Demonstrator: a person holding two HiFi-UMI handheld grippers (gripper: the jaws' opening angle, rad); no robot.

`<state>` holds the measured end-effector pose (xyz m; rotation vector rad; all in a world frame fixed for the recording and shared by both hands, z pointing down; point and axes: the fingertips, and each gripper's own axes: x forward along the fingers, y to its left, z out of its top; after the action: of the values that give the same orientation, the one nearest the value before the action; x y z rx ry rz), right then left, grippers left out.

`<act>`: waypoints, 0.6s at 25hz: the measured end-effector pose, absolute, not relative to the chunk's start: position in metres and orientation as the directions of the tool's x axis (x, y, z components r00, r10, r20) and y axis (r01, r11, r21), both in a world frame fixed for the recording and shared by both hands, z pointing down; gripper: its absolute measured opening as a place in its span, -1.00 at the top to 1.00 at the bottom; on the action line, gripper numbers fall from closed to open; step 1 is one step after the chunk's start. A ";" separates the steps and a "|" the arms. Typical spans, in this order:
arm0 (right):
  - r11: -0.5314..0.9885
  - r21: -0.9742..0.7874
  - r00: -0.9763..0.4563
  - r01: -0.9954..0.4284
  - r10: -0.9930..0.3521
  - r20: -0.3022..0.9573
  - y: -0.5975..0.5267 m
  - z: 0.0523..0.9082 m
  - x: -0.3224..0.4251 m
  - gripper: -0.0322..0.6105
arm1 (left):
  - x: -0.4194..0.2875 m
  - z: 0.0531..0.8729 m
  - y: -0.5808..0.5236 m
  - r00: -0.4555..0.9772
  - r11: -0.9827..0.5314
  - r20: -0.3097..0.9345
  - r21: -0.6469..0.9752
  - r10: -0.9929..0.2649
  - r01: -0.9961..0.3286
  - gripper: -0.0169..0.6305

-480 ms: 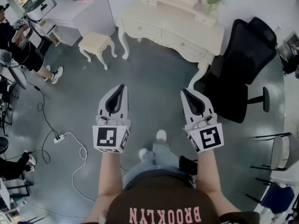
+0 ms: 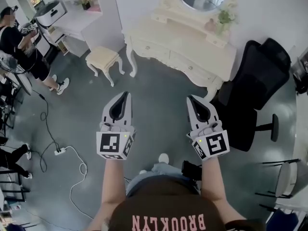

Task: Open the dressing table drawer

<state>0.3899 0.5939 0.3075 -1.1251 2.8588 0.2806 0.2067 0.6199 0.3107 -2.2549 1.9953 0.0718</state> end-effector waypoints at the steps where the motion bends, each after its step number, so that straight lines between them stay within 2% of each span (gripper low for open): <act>1: 0.724 0.150 -0.739 -0.673 -0.663 -0.116 0.584 0.307 0.389 0.90 | 0.208 0.309 0.613 0.116 -0.109 -0.123 -0.062 -0.986 -0.992 0.92; 15: 0.720 0.143 -0.734 -0.679 -0.672 -0.101 0.476 0.309 0.379 0.90 | 0.195 0.317 0.516 0.098 -0.092 -0.118 -0.058 -0.988 -0.994 0.92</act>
<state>0.3789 0.4759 0.3095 -1.1293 2.8749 0.2648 0.1953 0.5155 0.3166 -2.2333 2.0296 0.0733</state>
